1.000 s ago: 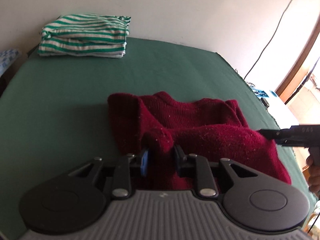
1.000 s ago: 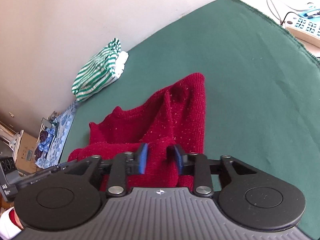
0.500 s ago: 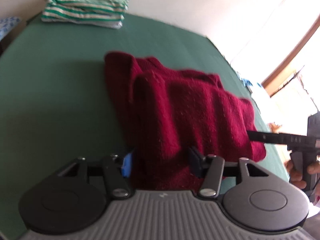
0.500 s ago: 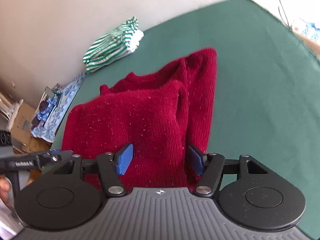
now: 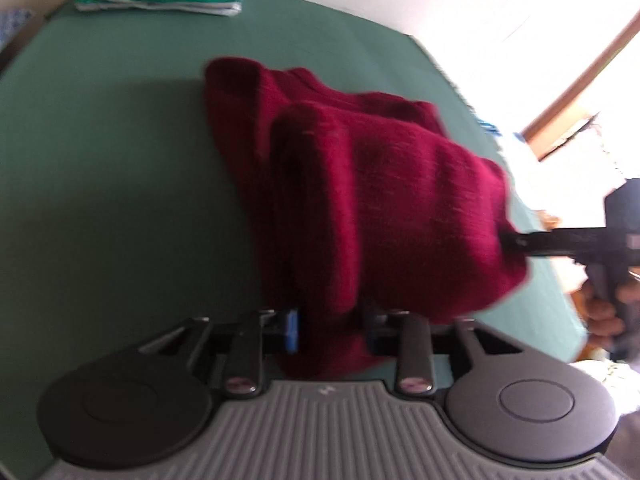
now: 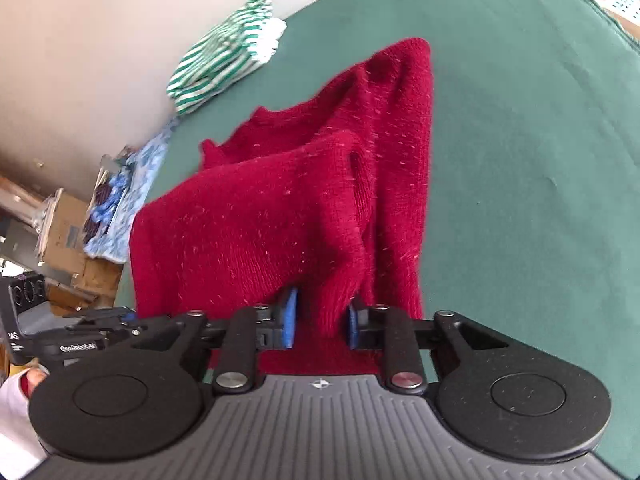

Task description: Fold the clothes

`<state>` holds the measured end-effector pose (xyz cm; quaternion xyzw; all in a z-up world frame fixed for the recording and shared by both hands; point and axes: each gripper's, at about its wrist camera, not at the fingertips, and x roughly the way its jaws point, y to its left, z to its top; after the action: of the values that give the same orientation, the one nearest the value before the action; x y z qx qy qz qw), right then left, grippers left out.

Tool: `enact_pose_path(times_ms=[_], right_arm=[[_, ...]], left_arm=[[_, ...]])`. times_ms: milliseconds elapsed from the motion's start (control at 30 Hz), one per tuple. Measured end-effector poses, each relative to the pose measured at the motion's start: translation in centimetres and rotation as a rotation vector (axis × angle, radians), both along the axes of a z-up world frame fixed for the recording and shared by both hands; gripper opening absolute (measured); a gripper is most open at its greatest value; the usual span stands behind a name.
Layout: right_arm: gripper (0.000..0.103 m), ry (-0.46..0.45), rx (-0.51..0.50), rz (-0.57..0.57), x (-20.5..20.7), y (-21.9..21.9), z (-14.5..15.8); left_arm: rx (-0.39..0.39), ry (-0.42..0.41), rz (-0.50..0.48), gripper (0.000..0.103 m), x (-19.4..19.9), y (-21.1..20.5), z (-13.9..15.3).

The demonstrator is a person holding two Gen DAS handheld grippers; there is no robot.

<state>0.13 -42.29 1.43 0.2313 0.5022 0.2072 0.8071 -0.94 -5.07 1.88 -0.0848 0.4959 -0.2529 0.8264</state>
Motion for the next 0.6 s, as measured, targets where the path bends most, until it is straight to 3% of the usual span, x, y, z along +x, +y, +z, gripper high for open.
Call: enact_pose_path(times_ms=[67, 167, 300, 400, 500, 600], right_arm=[[0.043, -0.020, -0.029, -0.021, -0.3, -0.7, 1.3], [0.044, -0.235, -0.150, -0.085, -1.9, -1.8, 5.7], [0.035, -0.424, -0.139, -0.028, -1.1, 0.4, 7.2], [0.017, -0.407, -0.120, 0.031, 0.9, 2.9, 4.3], [0.002, -0.381, -0.167, -0.012, 2.7, 3.0, 0.8], [0.000, -0.378, -0.153, -0.061, 3.7, 1.7, -1.5]], left_arm=[[0.035, -0.058, 0.008, 0.042, -0.3, 0.6, 1.2], [0.100, -0.221, 0.005, 0.039, -1.3, 0.6, 4.5], [0.022, -0.440, -0.034, 0.042, -0.8, -2.0, 7.3], [0.018, -0.426, -0.080, 0.039, 1.9, -4.9, 4.7], [0.062, -0.385, -0.043, 0.032, 4.4, -4.9, 0.7], [0.017, -0.357, -0.013, 0.033, 6.0, -3.5, -2.0]])
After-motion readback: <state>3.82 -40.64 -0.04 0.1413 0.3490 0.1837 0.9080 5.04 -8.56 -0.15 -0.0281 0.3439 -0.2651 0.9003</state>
